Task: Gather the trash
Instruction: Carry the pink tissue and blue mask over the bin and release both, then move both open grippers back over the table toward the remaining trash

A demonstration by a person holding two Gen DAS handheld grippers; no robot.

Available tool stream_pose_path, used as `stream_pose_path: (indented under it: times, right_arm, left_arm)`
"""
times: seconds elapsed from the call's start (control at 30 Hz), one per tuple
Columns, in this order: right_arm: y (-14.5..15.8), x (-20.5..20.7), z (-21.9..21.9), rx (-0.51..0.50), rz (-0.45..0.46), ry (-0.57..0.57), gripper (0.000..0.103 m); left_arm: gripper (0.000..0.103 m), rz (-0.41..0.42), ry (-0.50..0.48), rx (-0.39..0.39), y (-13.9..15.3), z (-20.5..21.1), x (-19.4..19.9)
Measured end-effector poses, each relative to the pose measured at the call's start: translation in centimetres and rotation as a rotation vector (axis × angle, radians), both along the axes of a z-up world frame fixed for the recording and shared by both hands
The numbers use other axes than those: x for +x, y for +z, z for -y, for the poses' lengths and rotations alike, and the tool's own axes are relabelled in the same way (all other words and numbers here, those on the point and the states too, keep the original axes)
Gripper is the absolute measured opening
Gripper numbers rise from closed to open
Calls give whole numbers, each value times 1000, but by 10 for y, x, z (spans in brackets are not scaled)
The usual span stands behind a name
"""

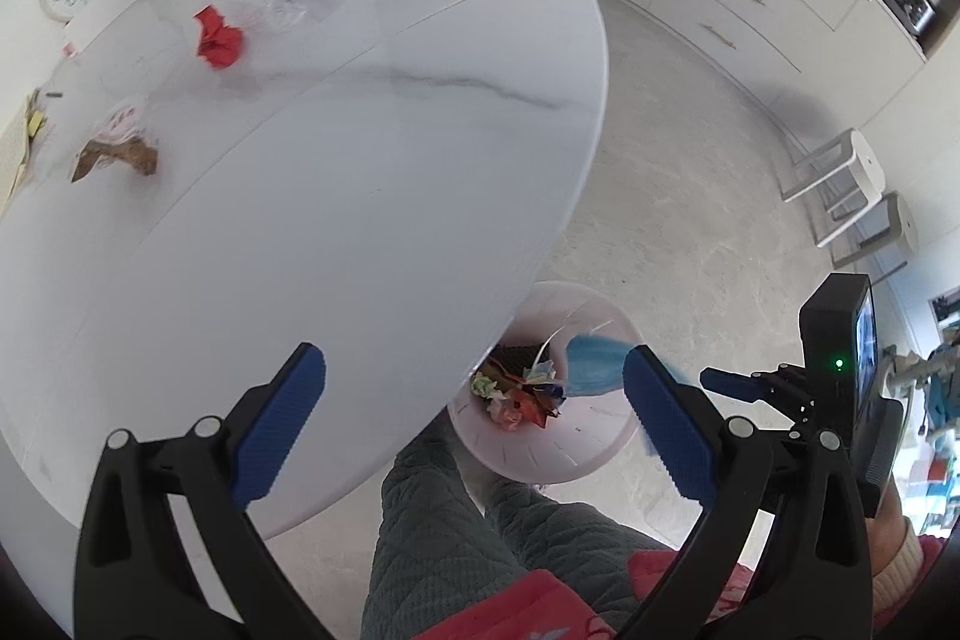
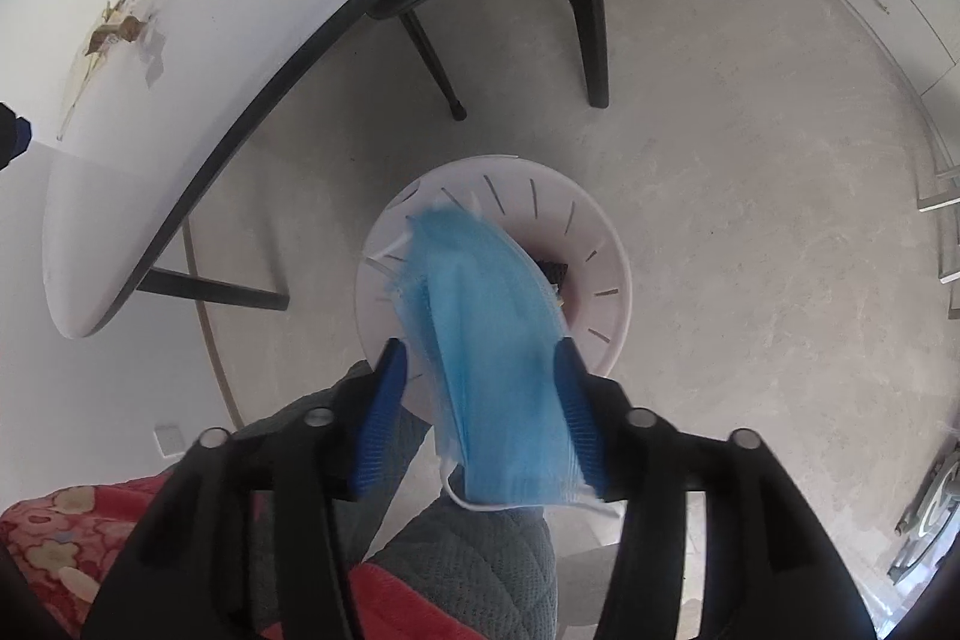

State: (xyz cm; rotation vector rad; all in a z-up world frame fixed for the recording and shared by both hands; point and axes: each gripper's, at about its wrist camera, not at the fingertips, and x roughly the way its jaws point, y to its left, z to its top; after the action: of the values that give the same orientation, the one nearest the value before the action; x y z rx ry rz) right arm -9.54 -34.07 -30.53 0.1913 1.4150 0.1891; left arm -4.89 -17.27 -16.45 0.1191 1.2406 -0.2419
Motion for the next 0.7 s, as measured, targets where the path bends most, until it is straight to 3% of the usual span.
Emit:
stream_pose_path:
  times: [0.07, 0.3, 0.47, 0.7]
  right_arm:
    - [4, 0, -1, 2, 10, 4, 63]
    - [33, 3, -3, -25, 63, 1, 77]
    - [64, 4, 3, -68, 126, -13, 96]
    - [105, 10, 10, -51, 208, -33, 101]
  left_arm:
    - [95, -1, 13, -3, 2, -6, 1]
    - [95, 14, 29, -11, 6, -8, 4]
    - [95, 26, 34, -22, 11, -5, 5]
    - [95, 58, 72, -38, 22, -5, 8]
